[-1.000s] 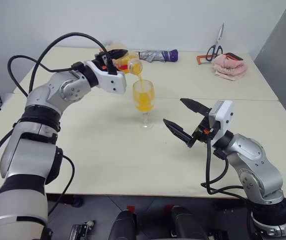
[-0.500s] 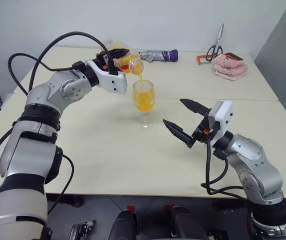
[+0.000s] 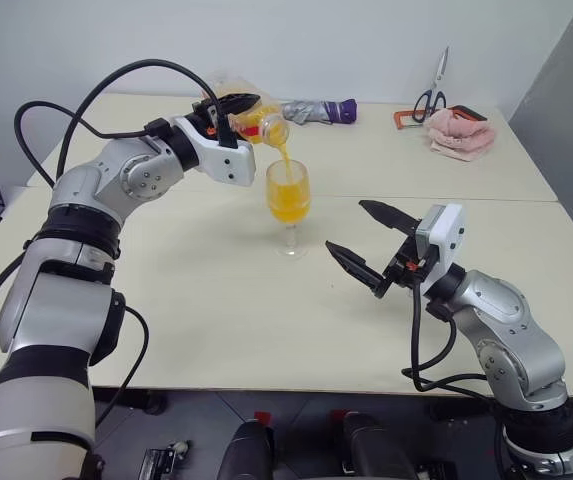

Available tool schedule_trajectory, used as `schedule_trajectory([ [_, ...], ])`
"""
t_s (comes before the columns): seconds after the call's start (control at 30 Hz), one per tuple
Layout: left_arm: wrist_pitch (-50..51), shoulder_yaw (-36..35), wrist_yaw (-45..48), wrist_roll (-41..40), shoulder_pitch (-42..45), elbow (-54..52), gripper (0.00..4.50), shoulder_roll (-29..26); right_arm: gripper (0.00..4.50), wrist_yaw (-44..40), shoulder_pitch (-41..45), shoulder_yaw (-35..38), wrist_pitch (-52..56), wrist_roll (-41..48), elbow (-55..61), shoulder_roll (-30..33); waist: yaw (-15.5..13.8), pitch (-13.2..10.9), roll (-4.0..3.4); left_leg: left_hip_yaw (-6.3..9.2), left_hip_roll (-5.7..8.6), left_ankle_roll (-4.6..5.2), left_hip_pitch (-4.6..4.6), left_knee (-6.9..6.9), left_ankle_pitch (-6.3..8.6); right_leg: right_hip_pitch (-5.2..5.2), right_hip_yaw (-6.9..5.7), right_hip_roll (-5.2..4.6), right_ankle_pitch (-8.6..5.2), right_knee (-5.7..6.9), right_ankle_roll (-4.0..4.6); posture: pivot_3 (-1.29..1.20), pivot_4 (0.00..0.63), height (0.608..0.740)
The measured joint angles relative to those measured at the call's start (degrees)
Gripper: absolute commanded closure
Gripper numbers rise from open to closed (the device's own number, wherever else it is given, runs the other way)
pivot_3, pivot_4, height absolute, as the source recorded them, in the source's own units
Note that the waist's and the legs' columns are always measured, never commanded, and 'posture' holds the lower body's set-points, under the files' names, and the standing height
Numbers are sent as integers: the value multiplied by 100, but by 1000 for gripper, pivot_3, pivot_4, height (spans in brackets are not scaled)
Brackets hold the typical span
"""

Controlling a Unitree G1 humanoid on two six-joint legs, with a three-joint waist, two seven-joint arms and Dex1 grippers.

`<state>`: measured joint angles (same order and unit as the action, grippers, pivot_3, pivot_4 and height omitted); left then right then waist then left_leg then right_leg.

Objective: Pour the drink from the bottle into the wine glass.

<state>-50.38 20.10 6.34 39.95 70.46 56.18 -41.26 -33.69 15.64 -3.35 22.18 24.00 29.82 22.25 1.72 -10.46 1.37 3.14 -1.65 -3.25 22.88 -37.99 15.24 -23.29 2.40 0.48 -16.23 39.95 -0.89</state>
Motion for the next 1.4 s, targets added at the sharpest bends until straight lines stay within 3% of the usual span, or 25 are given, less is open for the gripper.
schedule_trajectory([
  [1.4, 90, 46, -38, -32, 112, 108, 2811, 37, 0, -4, 0, -9, 0, -2, 0, 0, 0, 0, 0, 0, 0, 0, 0, -1, 0, 0, 0, 0, 0, 2, 0, 0, 150, 740],
])
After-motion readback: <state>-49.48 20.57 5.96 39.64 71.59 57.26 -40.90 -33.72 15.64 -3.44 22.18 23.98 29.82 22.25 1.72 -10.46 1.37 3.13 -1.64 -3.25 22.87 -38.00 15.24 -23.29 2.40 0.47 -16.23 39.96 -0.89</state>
